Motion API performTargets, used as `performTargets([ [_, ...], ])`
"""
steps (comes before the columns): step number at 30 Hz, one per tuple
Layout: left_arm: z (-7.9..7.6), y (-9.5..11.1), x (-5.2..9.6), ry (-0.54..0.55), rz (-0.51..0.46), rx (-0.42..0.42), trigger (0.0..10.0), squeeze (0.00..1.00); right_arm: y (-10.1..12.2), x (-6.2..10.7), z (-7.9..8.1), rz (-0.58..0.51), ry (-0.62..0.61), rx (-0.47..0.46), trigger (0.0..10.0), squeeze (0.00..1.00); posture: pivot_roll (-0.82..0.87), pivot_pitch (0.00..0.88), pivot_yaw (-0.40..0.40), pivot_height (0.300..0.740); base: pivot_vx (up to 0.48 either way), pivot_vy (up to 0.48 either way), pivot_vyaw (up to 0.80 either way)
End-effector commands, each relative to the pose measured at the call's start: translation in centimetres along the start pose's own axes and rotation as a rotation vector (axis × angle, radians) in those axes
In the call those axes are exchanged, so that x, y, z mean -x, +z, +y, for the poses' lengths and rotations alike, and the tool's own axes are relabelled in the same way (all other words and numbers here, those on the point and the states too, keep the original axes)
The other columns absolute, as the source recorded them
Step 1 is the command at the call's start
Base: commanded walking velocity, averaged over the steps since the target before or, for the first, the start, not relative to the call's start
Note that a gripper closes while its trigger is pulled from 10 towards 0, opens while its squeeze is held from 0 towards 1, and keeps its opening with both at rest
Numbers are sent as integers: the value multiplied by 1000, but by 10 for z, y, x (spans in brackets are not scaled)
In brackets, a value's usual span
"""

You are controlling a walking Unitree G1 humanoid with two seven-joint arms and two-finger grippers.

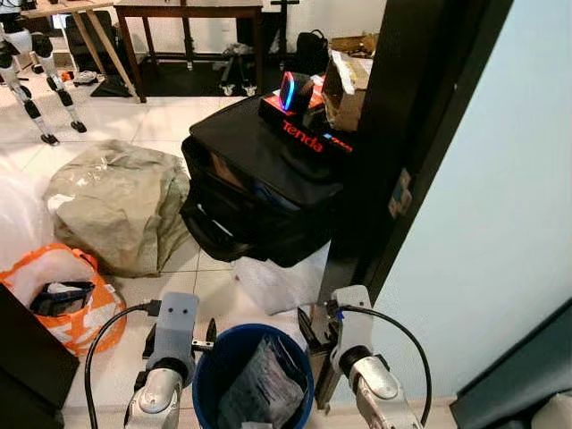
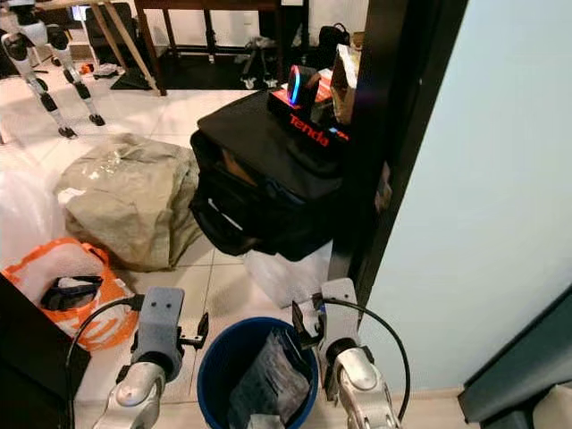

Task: Clean up the room

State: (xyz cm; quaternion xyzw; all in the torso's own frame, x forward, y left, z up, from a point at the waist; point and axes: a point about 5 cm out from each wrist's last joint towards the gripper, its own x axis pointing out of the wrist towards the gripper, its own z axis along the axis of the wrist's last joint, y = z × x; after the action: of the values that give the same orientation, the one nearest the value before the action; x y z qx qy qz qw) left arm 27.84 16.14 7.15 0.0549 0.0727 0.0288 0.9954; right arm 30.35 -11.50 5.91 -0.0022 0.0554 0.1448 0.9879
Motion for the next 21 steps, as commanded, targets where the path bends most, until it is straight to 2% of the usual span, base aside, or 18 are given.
performTargets([
  [1,-1,0,2,-6,-4,-3,10000,0,-4,4,-1,8,-11,-29,10000,0,19,140,-21,712,0,0,0],
  [7,-3,1,2,-13,-9,-4,10000,0,-3,4,-1,3,-12,-35,10000,0,18,138,-19,737,0,0,0],
  [21,-6,3,0,-25,-20,1,10000,0,-2,5,-2,3,-20,-38,10000,0,10,124,-17,740,0,0,0],
])
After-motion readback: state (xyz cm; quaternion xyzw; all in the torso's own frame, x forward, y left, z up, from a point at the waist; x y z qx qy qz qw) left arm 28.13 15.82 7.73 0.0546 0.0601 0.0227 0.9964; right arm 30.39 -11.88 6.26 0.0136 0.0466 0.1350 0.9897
